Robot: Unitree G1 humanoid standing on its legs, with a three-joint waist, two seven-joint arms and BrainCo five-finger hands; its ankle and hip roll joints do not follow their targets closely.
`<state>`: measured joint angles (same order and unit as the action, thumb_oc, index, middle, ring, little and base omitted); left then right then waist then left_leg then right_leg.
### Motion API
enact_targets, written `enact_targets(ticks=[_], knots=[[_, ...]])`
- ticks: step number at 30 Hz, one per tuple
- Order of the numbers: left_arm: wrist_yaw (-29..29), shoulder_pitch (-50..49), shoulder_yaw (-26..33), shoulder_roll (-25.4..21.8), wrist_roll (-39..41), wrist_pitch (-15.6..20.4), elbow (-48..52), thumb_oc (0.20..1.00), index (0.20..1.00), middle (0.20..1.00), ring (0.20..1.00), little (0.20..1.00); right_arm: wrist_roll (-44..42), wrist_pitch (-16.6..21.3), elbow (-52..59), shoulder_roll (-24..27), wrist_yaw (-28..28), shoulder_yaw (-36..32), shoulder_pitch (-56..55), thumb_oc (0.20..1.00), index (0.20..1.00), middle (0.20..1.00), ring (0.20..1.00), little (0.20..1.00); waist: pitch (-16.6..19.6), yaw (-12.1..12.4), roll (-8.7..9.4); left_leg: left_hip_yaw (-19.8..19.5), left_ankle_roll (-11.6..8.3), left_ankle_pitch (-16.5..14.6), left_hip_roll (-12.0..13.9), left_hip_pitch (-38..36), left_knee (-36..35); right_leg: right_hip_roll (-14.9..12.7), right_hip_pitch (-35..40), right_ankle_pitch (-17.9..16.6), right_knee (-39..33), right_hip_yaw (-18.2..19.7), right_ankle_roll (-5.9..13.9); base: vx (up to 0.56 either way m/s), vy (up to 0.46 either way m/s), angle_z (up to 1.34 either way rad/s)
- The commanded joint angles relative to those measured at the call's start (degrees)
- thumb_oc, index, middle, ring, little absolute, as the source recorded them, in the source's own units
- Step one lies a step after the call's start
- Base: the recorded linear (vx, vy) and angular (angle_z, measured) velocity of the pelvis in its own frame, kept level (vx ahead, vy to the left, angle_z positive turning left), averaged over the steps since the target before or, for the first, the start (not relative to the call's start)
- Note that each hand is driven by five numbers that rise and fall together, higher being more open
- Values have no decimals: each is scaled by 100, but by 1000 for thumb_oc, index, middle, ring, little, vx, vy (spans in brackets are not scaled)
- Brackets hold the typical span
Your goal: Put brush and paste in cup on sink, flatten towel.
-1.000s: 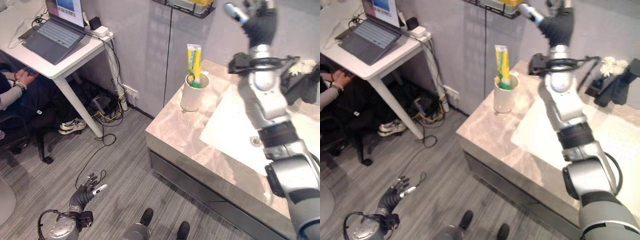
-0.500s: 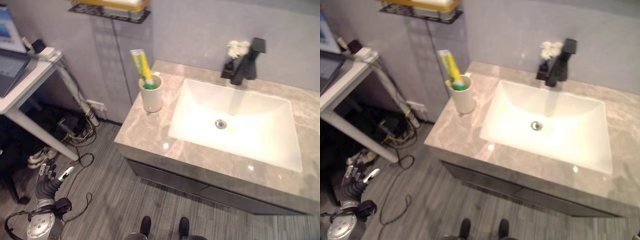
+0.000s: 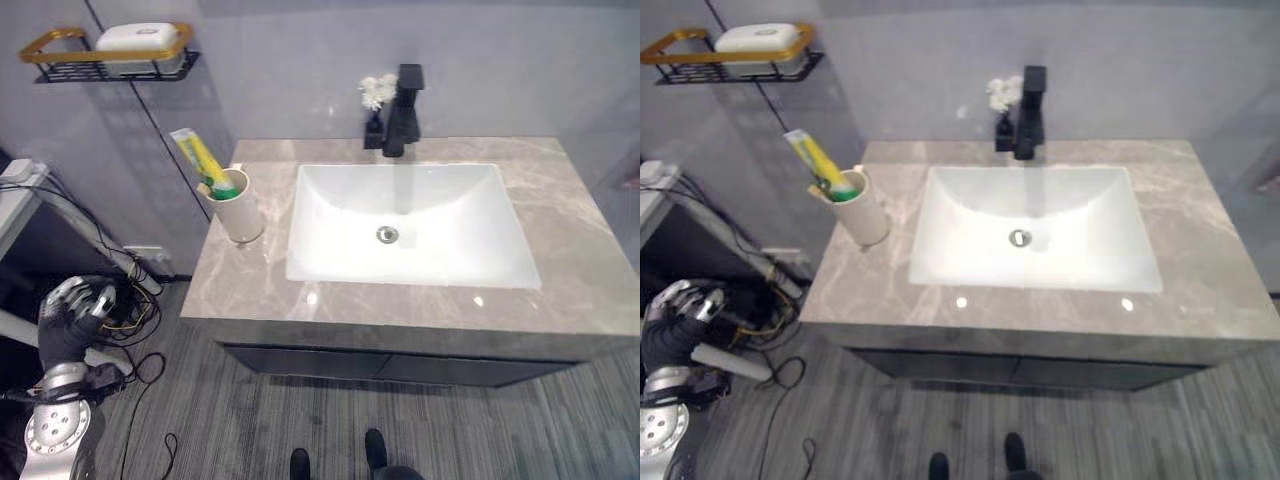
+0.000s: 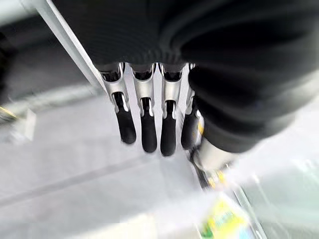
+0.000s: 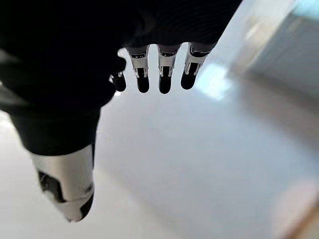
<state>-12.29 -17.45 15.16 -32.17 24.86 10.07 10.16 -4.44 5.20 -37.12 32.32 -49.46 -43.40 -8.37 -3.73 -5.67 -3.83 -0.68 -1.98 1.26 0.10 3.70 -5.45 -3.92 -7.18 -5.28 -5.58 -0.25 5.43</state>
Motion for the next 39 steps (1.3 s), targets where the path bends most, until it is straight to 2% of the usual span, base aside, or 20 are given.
enact_targets(ticks=[1,3,5,7,9,12,13,15,21,26,30,39], knots=[[292,68,-99,-203,340,300,143,200,200,200,200,200,-908,358,-378,190,223,53,243,1000,1000,1000,1000,1000,-15,-10,-43,139,-151,-160,10,-168,45,-146,52,158,58,-20,306,-23,-15,-7],[439,64,-331,-145,442,257,115,200,200,200,200,200,-905,228,-896,120,491,407,119,1000,1000,1000,1000,1000,-104,-41,-148,140,-161,-197,17,-160,45,-141,28,211,58,-16,302,0,-6,-3],[486,48,-395,-147,406,243,78,200,200,200,200,200,-941,230,-1049,96,619,532,139,1000,1000,1000,1000,1000,-111,-59,-180,159,-169,-191,20,-142,45,-134,15,210,58,-12,297,-14,-6,-9],[692,-3,-681,-191,369,212,107,200,200,200,200,200,-1037,88,-1940,-150,1112,1263,282,1000,1000,1000,1000,1000,-175,-36,-291,238,-202,-146,33,-97,45,-126,-50,200,58,11,288,-7,-21,-11],[732,5,-771,-182,450,191,86,200,200,200,200,200,-1210,78,-2233,-293,1431,1585,407,1000,1000,1000,1000,1000,-221,-33,-338,259,-227,-102,41,-32,45,-126,-121,183,58,9,282,-36,-31,-4],[827,188,-964,3,494,53,-201,200,200,200,200,200,-1392,-140,-3061,-834,2598,2760,614,1000,1000,1000,1000,1000,-278,25,-408,263,-300,32,59,169,45,-125,-314,158,58,-30,256,-20,-91,1],[828,187,-960,4,493,54,-204,200,200,200,200,200,-1394,-137,-3068,-832,2603,2766,620,1000,1000,1000,1000,1000,-276,19,-407,261,-301,34,59,174,45,-126,-318,158,58,-32,256,4,-66,4],[848,319,-1065,180,672,18,-424,200,200,200,200,200,-1078,-280,-3222,-980,2960,3374,675,1000,1000,1000,1000,1000,-300,41,-434,252,-328,87,43,258,45,-140,-388,159,58,-60,240,-1,-55,3],[843,514,-1198,304,800,-56,-647,200,200,200,200,200,-1214,-268,-2981,-1149,3238,3782,992,1000,1000,1000,1000,1000,-344,84,-500,249,-359,146,38,388,45,-151,-512,171,58,-111,218,19,-37,11],[821,796,-1292,241,810,18,-830,200,200,200,200,200,-743,-187,-2240,-1223,3415,4537,1130,1000,1000,1000,1000,1000,-407,82,-505,344,-373,161,39,460,45,-138,-630,171,58,-41,206,18,-18,-6],[753,1050,-1234,66,786,156,-581,200,200,200,200,200,-533,-201,-2264,-1227,3484,4806,1235,1000,1000,1000,1000,1000,-437,119,-520,325,-392,186,42,421,45,-119,-598,213,58,-41,190,30,-12,-2],[814,924,-844,-246,1039,303,128,200,200,200,200,200,-686,-249,-2733,-1155,3504,4474,1148,1000,1000,1000,1000,1000,-398,179,-578,273,-416,225,46,318,45,-122,-467,286,58,-103,183,18,-6,2]])
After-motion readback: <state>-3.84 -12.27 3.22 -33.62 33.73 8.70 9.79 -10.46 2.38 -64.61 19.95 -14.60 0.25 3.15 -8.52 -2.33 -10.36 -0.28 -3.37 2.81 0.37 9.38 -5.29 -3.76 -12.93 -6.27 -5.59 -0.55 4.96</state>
